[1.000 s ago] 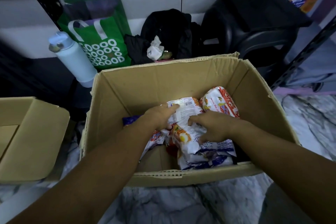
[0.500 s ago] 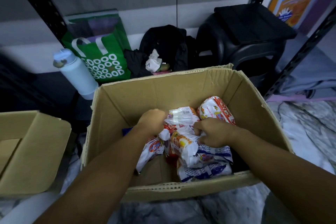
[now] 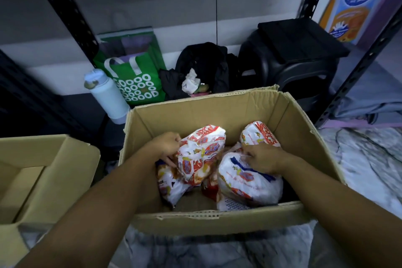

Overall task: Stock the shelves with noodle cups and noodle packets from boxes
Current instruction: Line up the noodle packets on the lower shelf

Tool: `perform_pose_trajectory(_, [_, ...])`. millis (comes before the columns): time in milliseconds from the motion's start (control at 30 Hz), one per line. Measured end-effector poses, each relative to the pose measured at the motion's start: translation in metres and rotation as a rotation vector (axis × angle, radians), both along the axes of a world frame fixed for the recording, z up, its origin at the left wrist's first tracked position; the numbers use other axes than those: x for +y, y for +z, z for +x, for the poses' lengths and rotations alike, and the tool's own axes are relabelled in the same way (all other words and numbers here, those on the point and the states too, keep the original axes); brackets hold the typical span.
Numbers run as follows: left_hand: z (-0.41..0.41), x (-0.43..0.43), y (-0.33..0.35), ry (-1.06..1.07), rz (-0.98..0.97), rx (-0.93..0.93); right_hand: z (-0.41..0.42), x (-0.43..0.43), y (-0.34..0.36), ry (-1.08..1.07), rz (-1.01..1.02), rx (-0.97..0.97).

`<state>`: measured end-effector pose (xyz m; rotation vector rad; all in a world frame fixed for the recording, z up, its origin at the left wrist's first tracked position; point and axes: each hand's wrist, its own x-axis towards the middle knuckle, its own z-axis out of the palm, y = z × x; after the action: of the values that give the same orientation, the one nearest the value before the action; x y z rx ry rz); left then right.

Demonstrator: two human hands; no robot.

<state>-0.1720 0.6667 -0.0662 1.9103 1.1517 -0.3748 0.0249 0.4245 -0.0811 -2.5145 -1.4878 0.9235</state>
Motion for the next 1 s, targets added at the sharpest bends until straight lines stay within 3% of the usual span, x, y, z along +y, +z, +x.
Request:
perform_pose_trajectory(133, [-0.005,-0.008,-0.005,-0.148,0.245,0.12,0.0,0.004,-0.001,-0.01,0.106,-0.087])
perform_pose_trajectory(300, [0.012,-0.014,-0.002,-0.136,0.319,-0.079,-0.02,0.011,0.013,0.083,0.193,-0.019])
perform_pose_trajectory(433, [0.028,-0.027,-0.005,-0.228,0.25,-0.242,-0.029,0.009,0.023,0.166,0.014,-0.038])
perform_pose_trajectory(567, [0.03,-0.032,-0.029,-0.433,0.17,-0.052,-0.028,0.01,0.02,0.273,-0.109,-0.083])
perform_pose_trajectory(733, [0.033,-0.034,-0.045,-0.435,0.178,0.077,-0.025,0.014,0.006,0.312,-0.11,-0.113])
perform_pose_trajectory(1000, [0.044,-0.032,-0.063,-0.479,0.418,0.18,-0.024,0.023,-0.005,0.402,-0.196,-0.202])
